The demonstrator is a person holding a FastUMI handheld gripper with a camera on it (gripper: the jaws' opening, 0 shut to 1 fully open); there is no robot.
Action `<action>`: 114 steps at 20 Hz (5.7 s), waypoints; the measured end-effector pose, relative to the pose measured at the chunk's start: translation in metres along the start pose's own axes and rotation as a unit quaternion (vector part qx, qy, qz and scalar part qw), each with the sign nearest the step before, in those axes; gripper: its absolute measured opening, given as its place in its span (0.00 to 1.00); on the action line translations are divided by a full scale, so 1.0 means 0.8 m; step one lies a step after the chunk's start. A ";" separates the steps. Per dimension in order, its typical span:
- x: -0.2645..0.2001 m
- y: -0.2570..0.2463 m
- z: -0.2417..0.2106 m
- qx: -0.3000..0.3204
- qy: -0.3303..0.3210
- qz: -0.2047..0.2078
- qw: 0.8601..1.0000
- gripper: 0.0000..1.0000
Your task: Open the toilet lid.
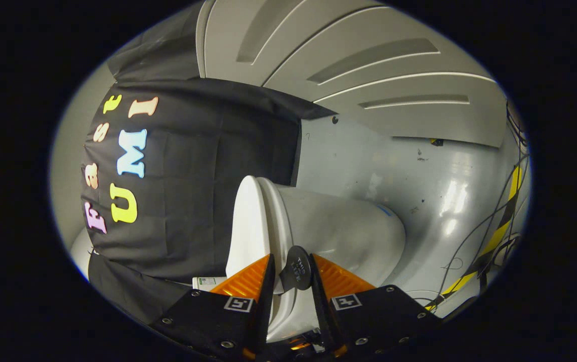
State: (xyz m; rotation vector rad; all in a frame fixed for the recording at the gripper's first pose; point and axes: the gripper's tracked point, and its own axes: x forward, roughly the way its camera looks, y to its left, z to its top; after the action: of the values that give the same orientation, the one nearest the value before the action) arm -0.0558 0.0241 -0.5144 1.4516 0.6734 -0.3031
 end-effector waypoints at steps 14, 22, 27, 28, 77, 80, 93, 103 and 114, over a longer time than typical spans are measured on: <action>-0.001 0.009 -0.002 0.050 -0.019 0.039 0.998 0.00; -0.011 0.027 0.001 -0.042 -0.027 0.016 0.999 0.00; -0.031 0.076 0.002 -0.163 -0.023 0.011 0.986 0.00; -0.035 0.087 0.002 -0.183 -0.022 0.009 0.983 0.00; -0.104 0.508 -0.317 -0.667 -0.147 0.067 0.727 0.00; -0.103 0.515 -0.339 -0.672 -0.143 0.077 0.722 0.00; -0.089 0.531 -0.420 -0.699 -0.122 0.104 0.697 0.00; -0.068 0.533 -0.493 -0.717 -0.092 0.128 0.679 0.01; -0.058 0.530 -0.514 -0.720 -0.100 0.132 0.674 0.02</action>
State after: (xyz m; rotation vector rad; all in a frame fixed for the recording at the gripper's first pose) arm 0.0542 0.4665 -0.1355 -0.0632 0.2930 0.3042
